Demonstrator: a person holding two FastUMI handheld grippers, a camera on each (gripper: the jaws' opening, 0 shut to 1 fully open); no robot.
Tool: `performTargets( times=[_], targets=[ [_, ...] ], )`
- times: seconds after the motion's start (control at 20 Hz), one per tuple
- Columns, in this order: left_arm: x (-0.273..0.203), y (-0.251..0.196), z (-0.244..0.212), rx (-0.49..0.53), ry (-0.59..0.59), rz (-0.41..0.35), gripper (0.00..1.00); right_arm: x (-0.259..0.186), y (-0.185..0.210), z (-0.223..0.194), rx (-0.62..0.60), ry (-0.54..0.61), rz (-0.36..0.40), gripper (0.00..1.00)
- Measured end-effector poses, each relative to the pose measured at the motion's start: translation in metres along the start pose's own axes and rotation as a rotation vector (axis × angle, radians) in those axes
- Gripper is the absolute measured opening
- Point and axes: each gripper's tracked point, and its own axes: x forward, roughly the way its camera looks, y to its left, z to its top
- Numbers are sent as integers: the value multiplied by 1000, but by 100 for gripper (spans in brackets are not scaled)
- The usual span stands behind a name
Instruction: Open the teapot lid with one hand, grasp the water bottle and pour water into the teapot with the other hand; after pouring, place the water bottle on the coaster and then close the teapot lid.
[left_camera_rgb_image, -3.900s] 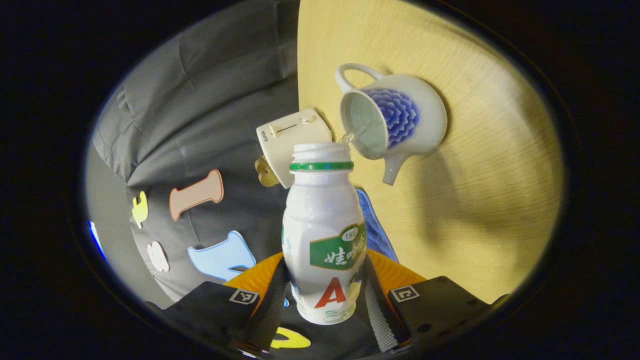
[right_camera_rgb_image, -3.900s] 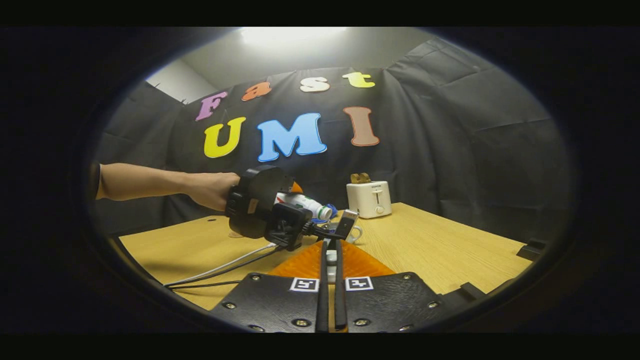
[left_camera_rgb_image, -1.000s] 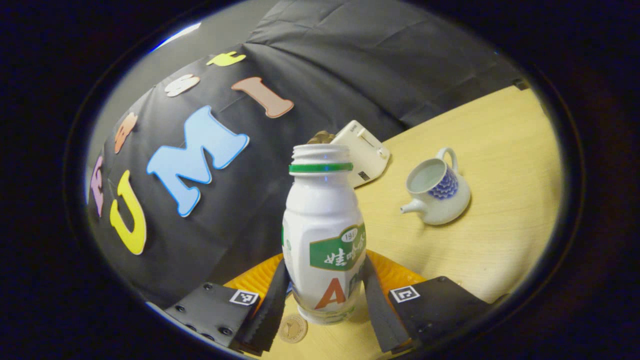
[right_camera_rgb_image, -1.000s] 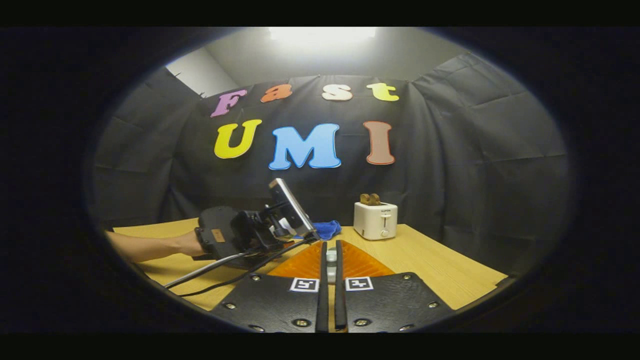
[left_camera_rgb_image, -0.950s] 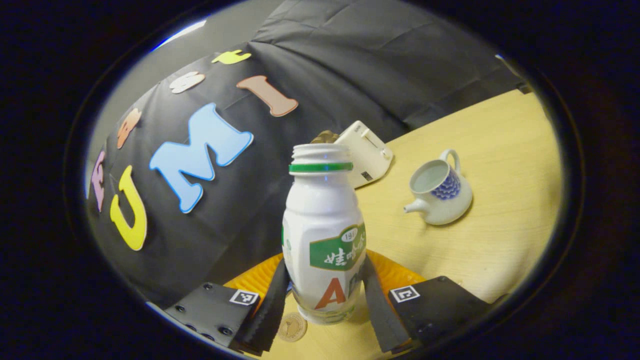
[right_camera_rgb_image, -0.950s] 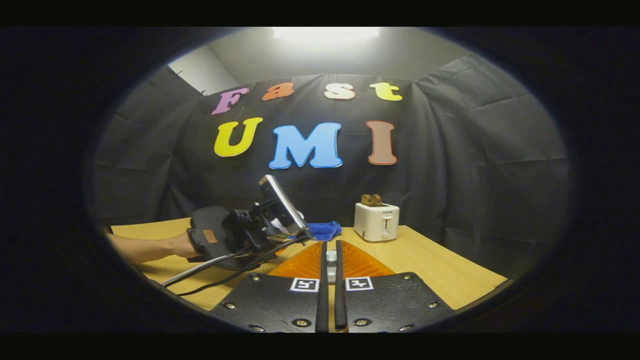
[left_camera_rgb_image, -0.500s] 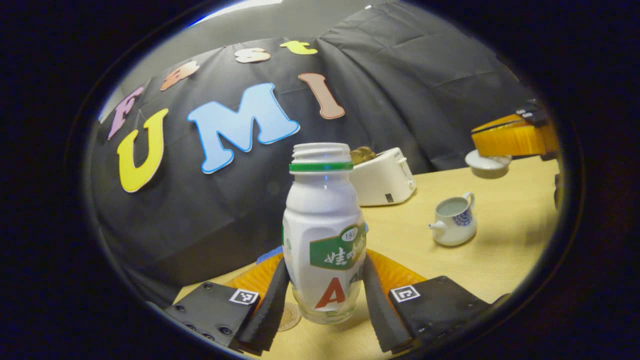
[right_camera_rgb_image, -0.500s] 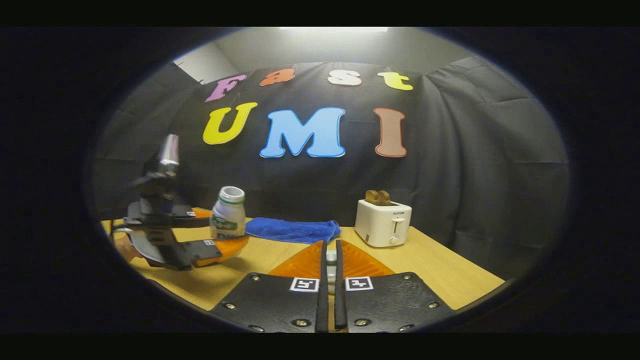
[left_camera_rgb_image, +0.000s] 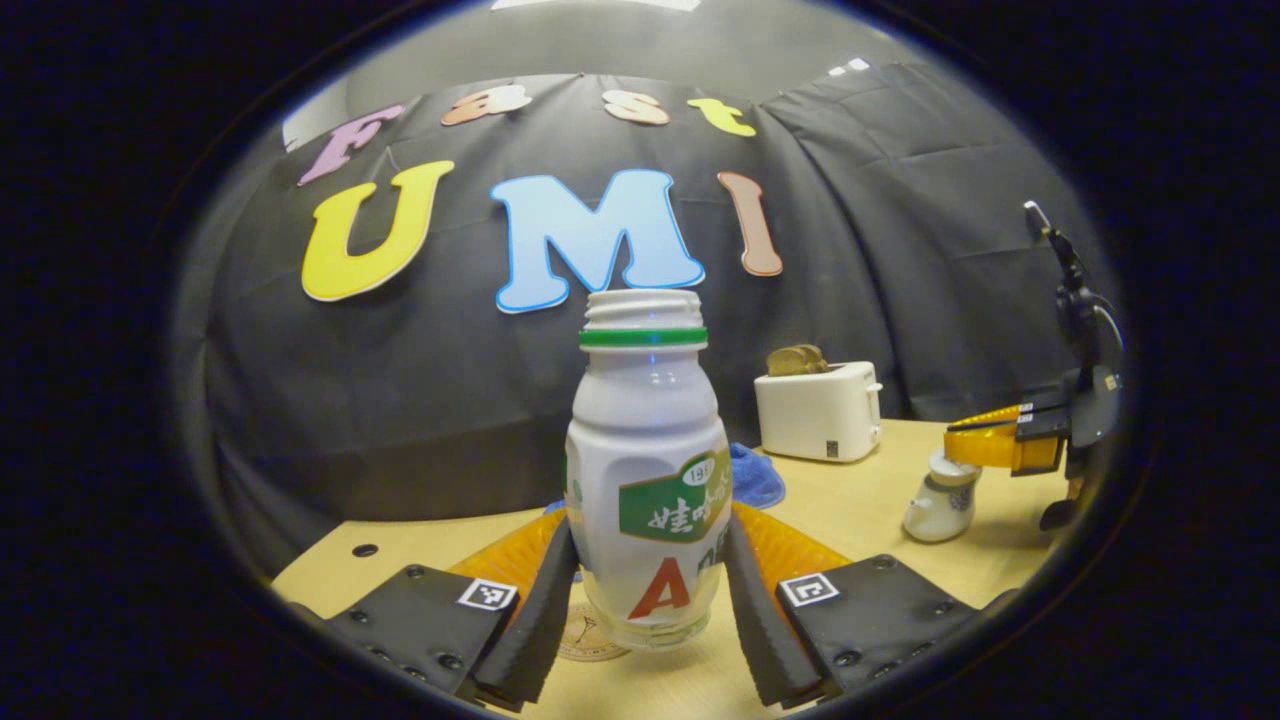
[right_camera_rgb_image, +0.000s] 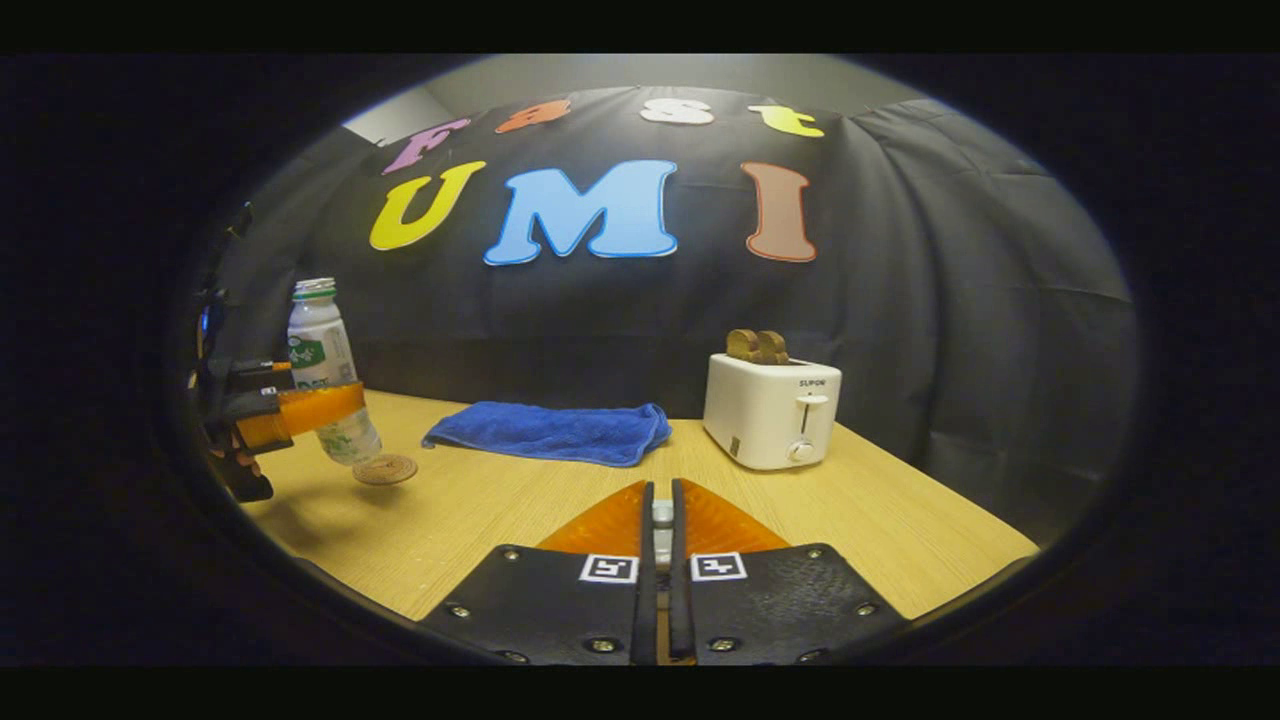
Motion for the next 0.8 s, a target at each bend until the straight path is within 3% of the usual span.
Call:
performTargets(
  times=[0.05,0.35,0.4,0.45,0.55,0.6,0.7,0.8],
  targets=[
    [0,2,0,-15,-2,1,86,1,-1,-1,-5,0,-5,5],
    [3,21,-11,-95,16,35,86,6,0,-5,-8,4,2,5],
    [5,22,-13,-104,21,36,81,6,-1,-6,-5,4,1,0],
    [5,24,-15,-113,24,41,81,6,-1,-7,-2,7,-1,5],
    [6,26,-20,-125,33,46,83,4,-2,-7,8,8,-3,0],
    [6,28,-21,-131,37,47,81,5,-3,-11,12,15,-4,5],
    [6,30,-23,-136,43,49,81,7,-2,-21,15,43,1,0],
    [7,32,-24,-132,45,55,81,7,-2,-20,21,44,-1,5]
  ],
)
